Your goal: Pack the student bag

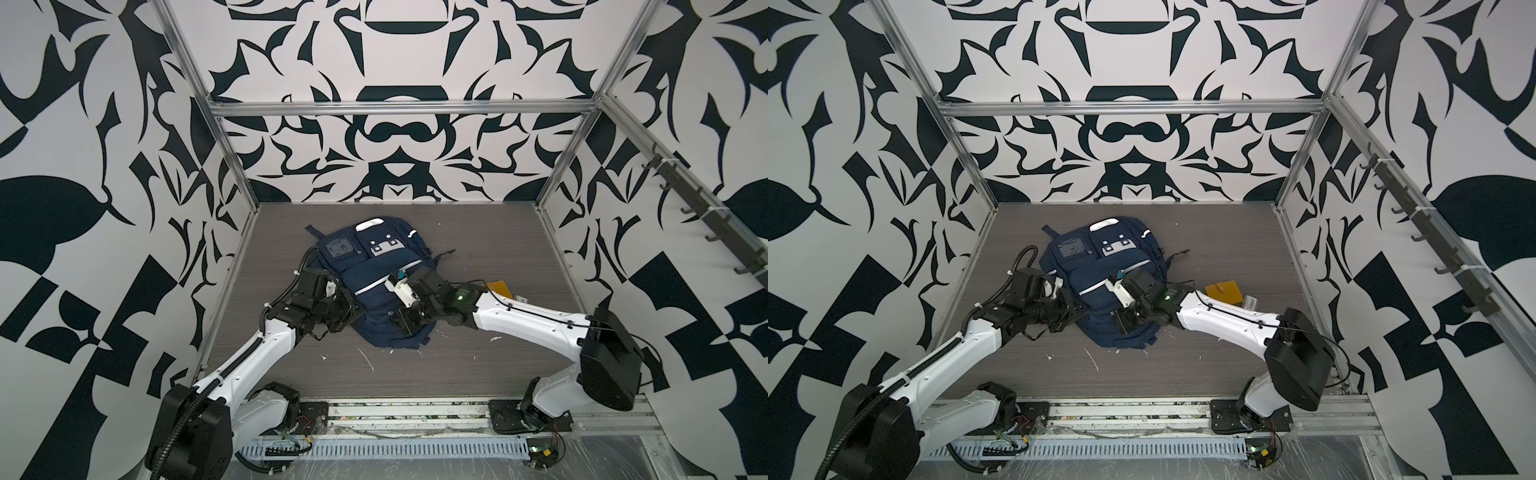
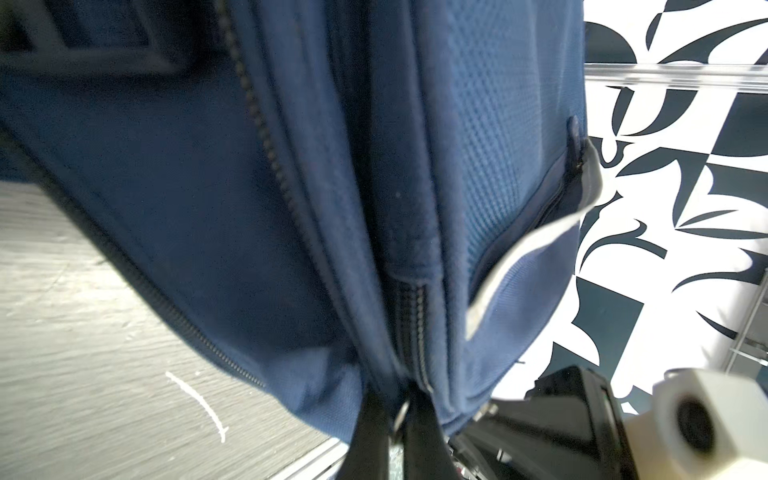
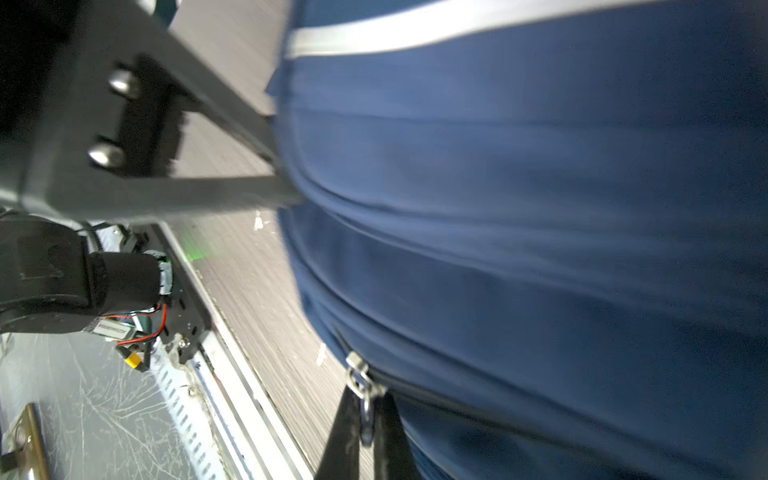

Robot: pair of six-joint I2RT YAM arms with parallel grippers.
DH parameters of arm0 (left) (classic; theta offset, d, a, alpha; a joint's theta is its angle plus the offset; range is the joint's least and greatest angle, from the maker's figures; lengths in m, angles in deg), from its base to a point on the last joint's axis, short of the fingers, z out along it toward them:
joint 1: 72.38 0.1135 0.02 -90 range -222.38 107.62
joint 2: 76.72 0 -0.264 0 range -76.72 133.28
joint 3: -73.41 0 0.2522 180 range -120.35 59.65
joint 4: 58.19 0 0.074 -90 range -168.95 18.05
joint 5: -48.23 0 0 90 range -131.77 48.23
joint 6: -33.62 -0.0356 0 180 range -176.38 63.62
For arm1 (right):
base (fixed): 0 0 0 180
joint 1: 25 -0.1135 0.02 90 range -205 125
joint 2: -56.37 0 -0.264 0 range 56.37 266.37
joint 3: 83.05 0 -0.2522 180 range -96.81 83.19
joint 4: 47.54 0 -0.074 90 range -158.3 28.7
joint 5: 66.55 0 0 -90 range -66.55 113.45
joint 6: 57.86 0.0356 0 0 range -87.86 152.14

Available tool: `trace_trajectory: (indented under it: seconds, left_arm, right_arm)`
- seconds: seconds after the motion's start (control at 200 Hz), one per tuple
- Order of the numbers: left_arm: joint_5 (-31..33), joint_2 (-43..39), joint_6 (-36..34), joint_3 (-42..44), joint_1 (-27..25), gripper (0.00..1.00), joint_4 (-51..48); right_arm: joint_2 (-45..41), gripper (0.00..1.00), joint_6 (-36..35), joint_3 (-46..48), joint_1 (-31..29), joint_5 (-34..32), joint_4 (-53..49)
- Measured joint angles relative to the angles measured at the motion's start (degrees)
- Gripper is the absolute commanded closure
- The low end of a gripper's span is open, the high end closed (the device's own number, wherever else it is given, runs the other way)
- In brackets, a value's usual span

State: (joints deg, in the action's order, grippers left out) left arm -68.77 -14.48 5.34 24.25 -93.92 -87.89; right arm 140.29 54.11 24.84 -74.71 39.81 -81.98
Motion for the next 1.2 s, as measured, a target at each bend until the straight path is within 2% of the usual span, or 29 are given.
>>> trace_trajectory:
  seconds: [0.175,0.355,0.625,0.635,0.685,0.715,0.755,0.805,0.88,1.01,1.1,1.2]
  left_arm:
    - [-1.8,-0.3,-2.4,-1.3,2.4,1.0,-1.7]
    - [-3.1,-0.8,-6.1,-1.4,6.3,1.0,-3.5]
    - [-5.4,-0.6,-14.6,-4.7,12.6,1.0,-9.1]
    - [-5.3,-0.6,-14.7,-4.9,12.7,0.96,-9.3]
    - [-4.9,0.3,-16.3,-6.7,12.9,0.56,-10.8]
    - [-4.2,1.1,-17.0,-7.9,13.0,0.37,-12.0]
    - [-2.1,2.5,-18.2,-10.1,13.6,0.18,-14.1]
    - [0.6,4.3,-19.5,-13.0,14.1,0.04,-16.0]
    - [4.6,5.7,-21.3,-16.7,12.7,0.01,-18.9]
    - [8.7,3.6,-21.4,-18.6,4.2,0.01,-23.5]
    - [8.6,-0.2,-18.3,-16.6,-0.8,0.01,-25.3]
    - [7.8,-5.2,-13.4,-12.3,-2.5,0.01,-25.0]
  right_arm:
    - [-7.6,1.0,-2.5,2.7,9.9,1.0,-5.4]
    - [-8.4,1.0,-6.4,2.3,16.9,1.5,-12.2]
    - [-5.2,1.0,-11.6,-1.4,18.5,2.8,-14.7]
    - [-5.1,1.0,-11.7,-1.5,18.5,2.9,-14.7]
    - [-4.7,1.0,-12.0,-1.8,18.3,2.9,-14.6]
    - [-4.5,1.0,-12.1,-1.9,18.0,2.7,-14.4]
    - [-4.5,1.0,-12.1,-2.0,17.5,1.5,-14.5]
    - [-4.5,1.0,-12.1,-2.0,16.5,0.0,-15.0]
    - [-4.4,1.0,-12.0,-2.1,14.6,-2.0,-15.5]
    - [-2.4,1.0,-11.9,-3.9,9.8,-4.2,-15.7]
    - [0.6,1.0,-11.5,-6.3,7.2,-4.0,-15.0]
    - [2.9,1.0,-10.1,-7.7,5.3,-2.7,-12.2]
